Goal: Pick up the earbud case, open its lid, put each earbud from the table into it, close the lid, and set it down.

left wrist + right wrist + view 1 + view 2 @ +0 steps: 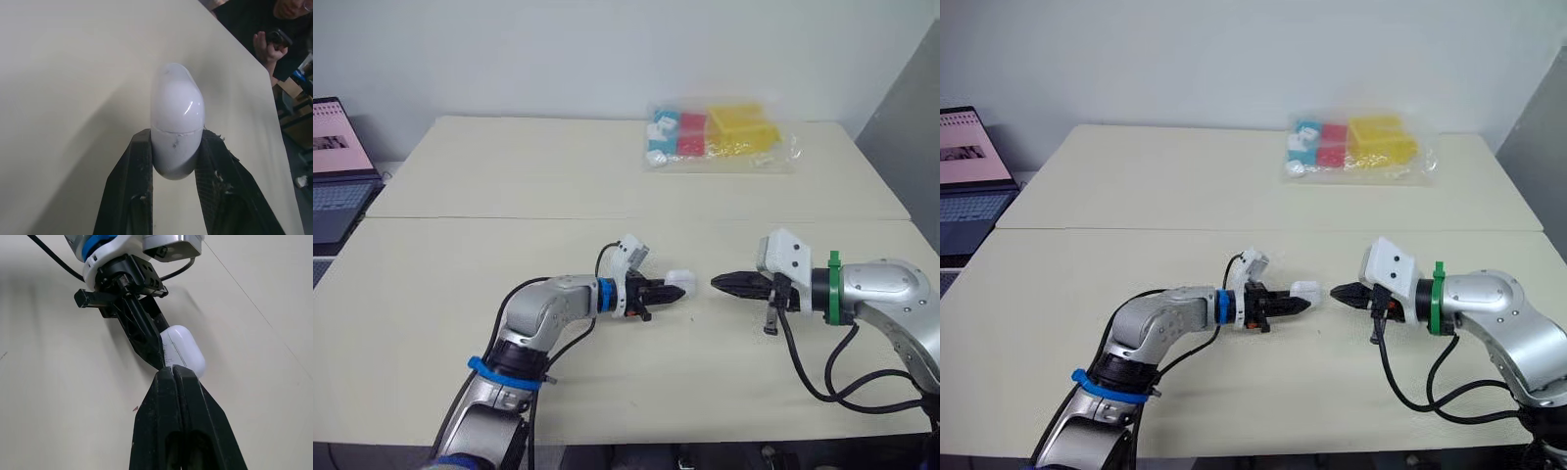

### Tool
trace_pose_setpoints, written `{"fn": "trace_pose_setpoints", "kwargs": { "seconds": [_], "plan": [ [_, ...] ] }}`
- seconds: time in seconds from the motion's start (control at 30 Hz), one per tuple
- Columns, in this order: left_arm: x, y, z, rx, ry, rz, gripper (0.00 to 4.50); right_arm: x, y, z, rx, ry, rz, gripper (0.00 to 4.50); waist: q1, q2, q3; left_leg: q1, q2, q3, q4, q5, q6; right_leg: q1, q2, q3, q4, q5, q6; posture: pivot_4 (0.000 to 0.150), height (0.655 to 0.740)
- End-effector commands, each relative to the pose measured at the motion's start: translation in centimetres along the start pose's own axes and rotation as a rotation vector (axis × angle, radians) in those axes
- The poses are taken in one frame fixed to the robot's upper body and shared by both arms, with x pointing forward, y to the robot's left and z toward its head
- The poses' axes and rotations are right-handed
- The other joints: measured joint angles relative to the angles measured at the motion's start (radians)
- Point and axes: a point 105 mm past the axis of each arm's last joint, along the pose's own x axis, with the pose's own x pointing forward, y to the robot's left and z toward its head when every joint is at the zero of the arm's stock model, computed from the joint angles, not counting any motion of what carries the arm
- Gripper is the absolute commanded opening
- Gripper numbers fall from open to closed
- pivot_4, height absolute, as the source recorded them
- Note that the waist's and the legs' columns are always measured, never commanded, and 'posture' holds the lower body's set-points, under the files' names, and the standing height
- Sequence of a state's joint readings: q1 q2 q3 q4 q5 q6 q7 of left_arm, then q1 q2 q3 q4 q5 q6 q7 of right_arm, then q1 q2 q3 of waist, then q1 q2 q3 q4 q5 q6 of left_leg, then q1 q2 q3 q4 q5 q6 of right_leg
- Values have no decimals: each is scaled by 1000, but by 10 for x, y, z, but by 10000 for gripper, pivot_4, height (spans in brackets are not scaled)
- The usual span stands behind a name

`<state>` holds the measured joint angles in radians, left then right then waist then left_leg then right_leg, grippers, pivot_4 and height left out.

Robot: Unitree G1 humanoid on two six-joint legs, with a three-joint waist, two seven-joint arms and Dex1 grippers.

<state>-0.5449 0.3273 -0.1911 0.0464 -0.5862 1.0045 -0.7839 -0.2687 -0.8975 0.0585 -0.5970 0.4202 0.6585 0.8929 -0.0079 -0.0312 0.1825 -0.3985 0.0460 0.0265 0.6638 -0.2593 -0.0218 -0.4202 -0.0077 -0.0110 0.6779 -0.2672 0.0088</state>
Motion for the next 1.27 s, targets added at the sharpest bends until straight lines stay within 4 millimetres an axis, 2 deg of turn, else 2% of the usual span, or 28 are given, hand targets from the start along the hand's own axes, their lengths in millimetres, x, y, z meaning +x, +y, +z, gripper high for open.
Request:
{"fn": "trace_pose_setpoints", "kwargs": {
  "seconds": [0.03, 0.27, 0.33, 0.37, 0.4, 0.47, 0.5, 0.63, 0.8, 0.87, 1.03, 1.17, 1.27],
  "plan": [
    [-6, 4, -14, -28, 103, -24, 15164, -2, 5, 0, -76, 16, -16, 0, -1, 0, 0, 0, 0, 0, 0, 0, 0, 0, 1, 0, 1, 0, -1, 1500, 7400],
    [-26, 26, -18, 102, 161, 69, 35601, -3, 7, -3, -115, 20, 0, 0, -2, 0, 0, 4, 1, 1, 0, 0, 0, 1, 0, 2, 2, 0, -2, 1500, 7400],
    [-41, 31, -19, 174, 170, 93, 42025, -4, 8, 1, -92, 0, 16, 0, -3, 0, 0, 5, 1, 1, 0, 0, 0, 2, 1, 2, 2, 0, -3, 1500, 7400],
    [-56, 35, -22, 239, 189, 121, 44363, -5, 8, 1, -92, -2, 20, 0, -7, 0, 0, 6, 1, 1, 0, 0, 0, 2, 1, 2, 2, 0, -3, 1500, 7400],
    [-65, 37, -24, 283, 206, 136, 44786, -6, 8, 1, -94, 0, 21, 0, -14, 0, 0, 6, 1, 0, -1, 0, 0, 2, 1, 3, 2, 1, -4, 1500, 7400],
    [-91, 41, -26, 396, 207, 198, 45000, -8, 8, 2, -93, -1, 31, 3807, -26, 0, 0, 8, 3, 1, -2, 0, 0, 3, 2, 4, 2, 1, -5, 1500, 7400],
    [-98, 41, -26, 434, 208, 211, 45000, -8, 8, 2, -92, -1, 38, 5905, -29, 0, 0, 10, 4, 1, -3, 0, 0, 3, 1, 5, 2, 1, -6, 1500, 7400],
    [-120, 29, -23, 535, 143, 232, 45000, -14, 3, 6, -116, 0, 63, 19672, -25, 1, 0, 13, 7, 1, -4, 0, 0, 5, 1, 3, 2, 0, -9, 1500, 7400],
    [-144, -7, -11, 636, 1, 184, 45000, -24, -7, 9, -155, 10, 105, 37700, -17, 0, 0, 11, 15, 5, -3, 0, -1, 5, 1, 3, 1, -1, -10, 1500, 7400],
    [-159, -22, -20, 672, 31, 185, 45000, -31, -9, 10, -167, 22, 149, 44617, -17, 1, 0, 9, 15, 5, -3, 0, -1, 3, 0, 3, 0, -1, -10, 1500, 7400],
    [-167, -30, -24, 751, 76, 263, 45000, -39, -11, 8, -175, 17, 188, 44617, -7, 1, 0, 6, 15, 5, -3, -1, -2, 0, 0, 1, 0, -2, -12, 1500, 7400],
    [-162, -39, -25, 796, 78, 224, 45000, -38, -11, 3, -174, 19, 201, 44617, 2, 1, 0, 6, 15, 6, -3, -1, -2, 0, 1, 1, 1, -2, -11, 1500, 7400],
    [-161, -39, -26, 789, 73, 221, 45000, -36, -12, 2, -179, 17, 203, 44617, 4, 1, 0, 6, 15, 6, -3, -1, -2, 0, 1, 1, 1, -2, -12, 1500, 7400]
  ]
}}
